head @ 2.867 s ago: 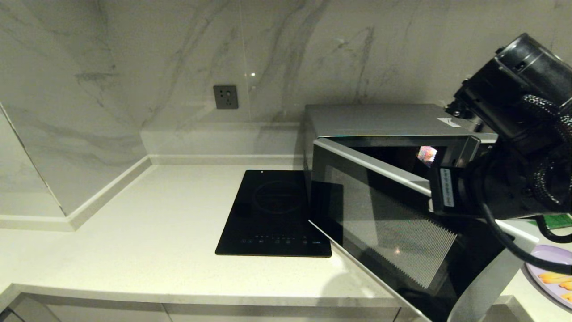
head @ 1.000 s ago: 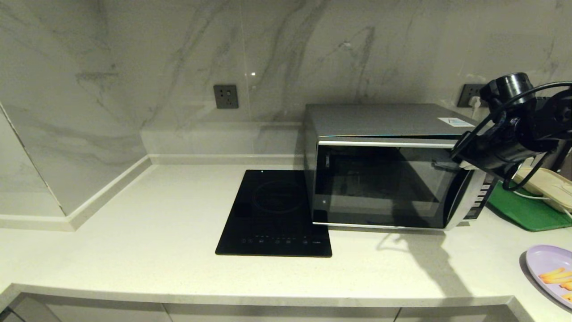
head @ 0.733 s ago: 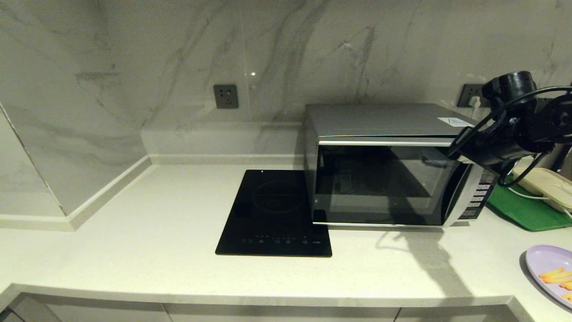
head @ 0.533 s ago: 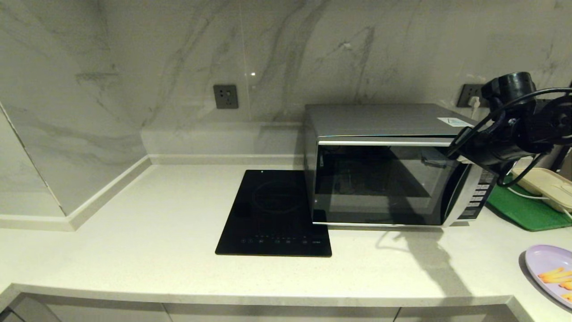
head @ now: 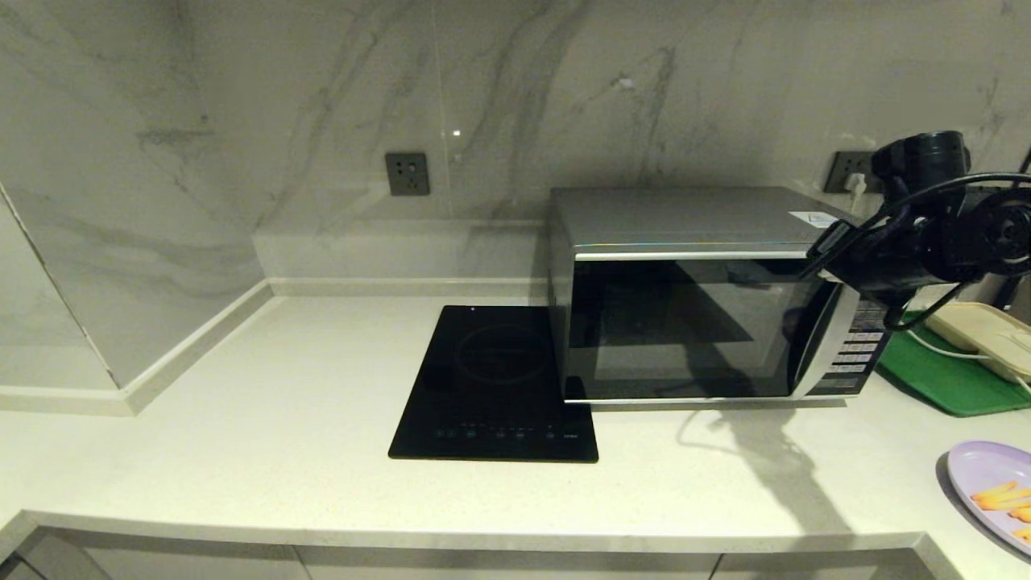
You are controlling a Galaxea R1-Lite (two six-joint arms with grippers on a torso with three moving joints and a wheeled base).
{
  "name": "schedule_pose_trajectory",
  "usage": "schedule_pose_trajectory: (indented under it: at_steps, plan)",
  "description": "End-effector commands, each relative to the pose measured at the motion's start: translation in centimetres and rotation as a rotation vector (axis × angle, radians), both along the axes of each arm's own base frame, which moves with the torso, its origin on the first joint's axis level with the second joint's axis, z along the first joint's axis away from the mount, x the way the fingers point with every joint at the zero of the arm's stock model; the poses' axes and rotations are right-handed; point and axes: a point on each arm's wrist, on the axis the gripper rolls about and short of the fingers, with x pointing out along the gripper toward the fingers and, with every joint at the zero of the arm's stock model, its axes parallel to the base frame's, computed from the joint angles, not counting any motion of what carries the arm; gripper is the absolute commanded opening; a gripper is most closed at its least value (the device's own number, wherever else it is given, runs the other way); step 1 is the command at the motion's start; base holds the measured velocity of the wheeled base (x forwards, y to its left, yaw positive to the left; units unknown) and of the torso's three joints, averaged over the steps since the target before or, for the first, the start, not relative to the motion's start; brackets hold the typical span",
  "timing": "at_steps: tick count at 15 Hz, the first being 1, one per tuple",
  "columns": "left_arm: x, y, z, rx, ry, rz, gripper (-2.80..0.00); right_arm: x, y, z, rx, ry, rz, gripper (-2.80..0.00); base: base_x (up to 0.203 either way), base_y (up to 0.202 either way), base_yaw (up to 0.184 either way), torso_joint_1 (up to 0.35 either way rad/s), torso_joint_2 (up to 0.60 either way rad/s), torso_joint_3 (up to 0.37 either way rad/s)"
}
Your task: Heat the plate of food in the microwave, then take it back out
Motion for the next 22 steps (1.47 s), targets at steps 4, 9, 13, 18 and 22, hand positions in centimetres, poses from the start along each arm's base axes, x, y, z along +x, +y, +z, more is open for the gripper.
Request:
schedule_pose_trajectory:
  at_steps: [4, 9, 13, 18, 22]
  plan:
    - [0.0, 0.0, 0.0, -0.001, -0.001, 0.0, -2.8, -2.1, 0.2, 2.0, 0.042, -0.038, 0.08, -2.8, 0.0, 0.0, 0.0, 0.0, 0.0, 0.0]
    - [0.0, 0.0, 0.0, -0.001, -0.001, 0.0, -2.8, -7.1, 5.1, 3.8, 0.03, 0.07, 0.459, -2.8, 0.0, 0.0, 0.0, 0.0, 0.0, 0.0]
    - [0.0, 0.0, 0.0, -0.001, -0.001, 0.0, -2.8, -7.4, 9.8, 2.8, -0.011, 0.109, 0.617, -2.8, 0.0, 0.0, 0.0, 0.0, 0.0, 0.0]
    - [0.0, 0.0, 0.0, -0.001, -0.001, 0.0, -2.8, -7.0, 13.1, 2.5, -0.064, 0.101, 0.701, -2.8, 0.0, 0.0, 0.0, 0.0, 0.0, 0.0]
    - [0.0, 0.0, 0.0, -0.001, -0.001, 0.0, -2.8, -5.6, 15.2, 1.9, -0.13, 0.099, 0.784, -2.8, 0.0, 0.0, 0.0, 0.0, 0.0, 0.0]
